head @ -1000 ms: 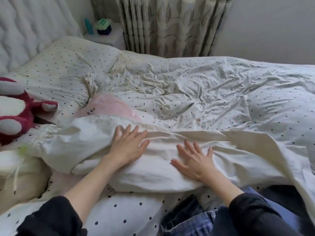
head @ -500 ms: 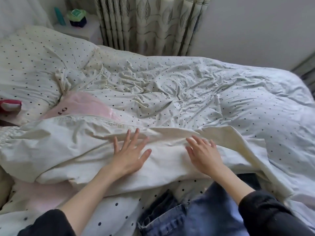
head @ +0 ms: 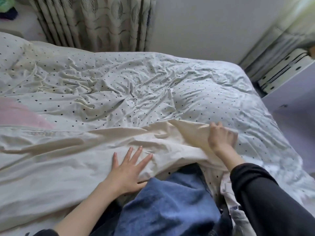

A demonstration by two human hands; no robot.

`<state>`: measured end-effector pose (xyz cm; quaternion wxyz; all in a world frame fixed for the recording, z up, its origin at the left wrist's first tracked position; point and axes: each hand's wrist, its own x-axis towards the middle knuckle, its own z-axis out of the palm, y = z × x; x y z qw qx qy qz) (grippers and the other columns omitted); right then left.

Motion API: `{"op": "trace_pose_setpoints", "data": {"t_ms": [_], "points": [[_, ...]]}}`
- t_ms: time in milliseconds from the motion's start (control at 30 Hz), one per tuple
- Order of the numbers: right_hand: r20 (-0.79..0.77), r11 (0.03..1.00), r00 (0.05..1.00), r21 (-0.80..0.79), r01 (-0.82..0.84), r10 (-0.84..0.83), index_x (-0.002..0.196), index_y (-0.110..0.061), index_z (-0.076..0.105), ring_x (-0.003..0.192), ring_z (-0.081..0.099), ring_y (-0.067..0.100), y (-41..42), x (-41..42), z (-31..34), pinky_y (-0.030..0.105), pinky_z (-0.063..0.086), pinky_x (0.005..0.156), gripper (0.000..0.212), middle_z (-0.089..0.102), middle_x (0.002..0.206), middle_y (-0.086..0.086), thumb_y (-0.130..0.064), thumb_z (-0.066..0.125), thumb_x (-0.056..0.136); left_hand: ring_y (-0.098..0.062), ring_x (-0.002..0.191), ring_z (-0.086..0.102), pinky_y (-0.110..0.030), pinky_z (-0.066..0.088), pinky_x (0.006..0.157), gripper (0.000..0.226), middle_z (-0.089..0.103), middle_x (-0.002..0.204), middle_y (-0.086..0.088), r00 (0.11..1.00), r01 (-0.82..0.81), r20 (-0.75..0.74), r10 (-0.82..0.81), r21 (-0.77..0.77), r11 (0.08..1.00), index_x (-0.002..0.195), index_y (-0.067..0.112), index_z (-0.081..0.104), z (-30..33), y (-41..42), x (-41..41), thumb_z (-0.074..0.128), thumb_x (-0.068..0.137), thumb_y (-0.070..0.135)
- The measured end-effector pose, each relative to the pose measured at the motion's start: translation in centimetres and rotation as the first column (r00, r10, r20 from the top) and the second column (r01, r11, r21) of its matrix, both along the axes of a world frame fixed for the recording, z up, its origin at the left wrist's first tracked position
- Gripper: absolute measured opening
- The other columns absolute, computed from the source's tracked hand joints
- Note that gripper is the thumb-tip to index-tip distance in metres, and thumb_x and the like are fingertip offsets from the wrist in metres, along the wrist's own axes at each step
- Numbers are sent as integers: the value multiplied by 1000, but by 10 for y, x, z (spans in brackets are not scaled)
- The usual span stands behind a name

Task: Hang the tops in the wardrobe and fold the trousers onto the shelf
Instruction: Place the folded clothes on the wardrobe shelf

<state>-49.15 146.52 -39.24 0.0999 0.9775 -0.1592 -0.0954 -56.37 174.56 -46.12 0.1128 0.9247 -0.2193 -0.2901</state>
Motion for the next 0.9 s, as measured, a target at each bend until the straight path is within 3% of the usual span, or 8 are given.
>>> {"op": "trace_pose_setpoints", "data": {"t_ms": [67, 167, 333, 400, 467, 600, 733, 900], "points": [[-9, 958, 993, 261, 118, -120, 145, -19, 28, 129, 42, 34, -13, 12, -13, 42, 41, 96, 61, 15, 156, 10, 4, 39, 90, -23, 143, -21, -64, -5, 108, 93, -28, 154, 5, 1000, 3, 11, -3, 4, 1000, 137, 52, -24, -2, 0, 0, 0, 57, 94], [-29, 922, 1000, 388, 0, 12, 150, -25, 16, 142, 22, 30, -14, -3, -33, 42, 35, 105, 74, -2, 160, 3, 6, 39, 86, -21, 145, -17, -62, 0, 111, 87, -26, 155, 6, 999, 4, 50, -6, 39, 999, 135, 51, -25, 0, 0, 3, 50, 91, 48], [25, 894, 969, 382, -235, 244, 145, -16, 33, 141, 28, 22, -25, -63, -47, 41, 23, 114, 51, 24, 155, 3, -15, 42, 95, -21, 146, -7, -60, 8, 111, 90, -14, 157, 5, 997, -20, 79, 28, -108, 994, 139, 39, -16, -4, 6, 6, 57, 89, 23], [132, 880, 948, 354, -318, 290, 135, -10, 47, 130, 45, 27, -35, -84, -51, 45, 35, 109, 49, 45, 143, 10, -14, 49, 87, -28, 143, 21, -61, 25, 108, 85, 18, 156, -8, 985, -50, 147, 94, -278, 959, 148, 37, 17, -6, 13, 9, 65, 80, 17], [160, 879, 920, 275, -389, 357, 123, -7, 56, 113, 59, 31, -46, -95, -61, 49, 46, 96, 54, 59, 125, 13, -16, 60, 70, -32, 120, 52, -53, 47, 92, 75, 48, 133, -15, 949, -18, 276, 154, -440, 898, 131, 30, 45, -10, 18, 11, 74, 65, 8], [-71, 937, 940, 131, -323, 334, 129, -16, 46, 125, 47, 23, -44, -87, -67, 46, 28, 110, 43, 52, 131, 3, -15, 53, 86, -24, 88, 67, -32, 55, 58, 84, 65, 107, -6, 848, 80, 521, 98, -308, 948, 112, 21, 57, 6, 8, 5, 81, 36, -5], [-29, 956, 956, 19, -292, 292, 121, -18, 54, 123, 48, 22, -44, -69, -61, 39, 26, 109, 37, 59, 125, 3, -6, 36, 91, -19, 73, 70, -26, 49, 40, 94, 70, 102, -2, 789, 67, 612, 48, -164, 984, 115, 20, 55, 6, 9, -7, 75, 30, -16], [233, 960, 936, 36, -279, 263, 96, -4, 68, 93, 66, 32, -47, -70, -31, 46, 41, 98, 26, 71, 92, 18, 8, 52, 78, -30, 58, 68, -37, 50, 38, 80, 74, 95, -6, 827, -121, 523, 205, -189, 974, 113, 15, 67, 31, 22, -11, 64, 42, -22]]}}
